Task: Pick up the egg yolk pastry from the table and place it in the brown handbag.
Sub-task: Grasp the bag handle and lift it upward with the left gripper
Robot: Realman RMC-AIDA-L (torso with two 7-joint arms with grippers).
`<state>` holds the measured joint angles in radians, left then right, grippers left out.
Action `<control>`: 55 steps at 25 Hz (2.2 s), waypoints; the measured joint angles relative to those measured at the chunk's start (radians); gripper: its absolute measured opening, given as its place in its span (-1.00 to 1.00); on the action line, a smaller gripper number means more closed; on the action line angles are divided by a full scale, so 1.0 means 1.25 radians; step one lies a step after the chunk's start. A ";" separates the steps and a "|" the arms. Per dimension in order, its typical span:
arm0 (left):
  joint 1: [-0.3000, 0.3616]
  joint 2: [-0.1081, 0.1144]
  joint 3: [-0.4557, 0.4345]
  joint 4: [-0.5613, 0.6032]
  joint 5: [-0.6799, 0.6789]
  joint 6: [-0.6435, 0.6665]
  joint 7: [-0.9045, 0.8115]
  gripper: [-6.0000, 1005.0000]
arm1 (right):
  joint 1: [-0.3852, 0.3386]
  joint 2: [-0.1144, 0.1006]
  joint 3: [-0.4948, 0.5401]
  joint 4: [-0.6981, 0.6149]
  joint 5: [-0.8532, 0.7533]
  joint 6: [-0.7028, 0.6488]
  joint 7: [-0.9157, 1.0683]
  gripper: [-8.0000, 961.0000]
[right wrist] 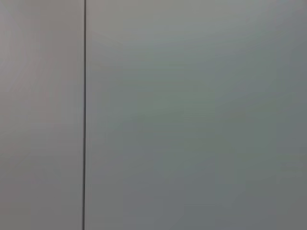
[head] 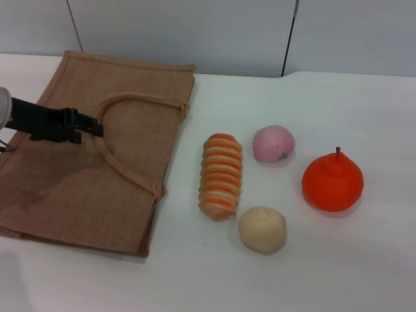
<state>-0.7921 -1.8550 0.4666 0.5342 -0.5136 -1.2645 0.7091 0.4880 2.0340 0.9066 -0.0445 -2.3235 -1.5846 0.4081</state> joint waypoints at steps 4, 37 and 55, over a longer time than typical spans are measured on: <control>-0.002 0.000 0.021 -0.003 0.001 0.006 -0.014 0.18 | 0.000 0.000 0.000 0.000 0.001 0.000 0.000 0.81; -0.041 -0.018 0.060 -0.095 0.003 0.211 0.051 0.09 | 0.004 0.001 0.000 0.000 0.000 0.000 0.000 0.80; -0.060 -0.038 0.119 -0.118 0.001 0.290 0.055 -0.10 | 0.003 0.001 0.000 0.000 0.000 0.000 0.000 0.79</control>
<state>-0.8671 -1.9024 0.6151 0.3866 -0.5120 -0.9020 0.7783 0.4915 2.0356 0.9066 -0.0445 -2.3239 -1.5846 0.4081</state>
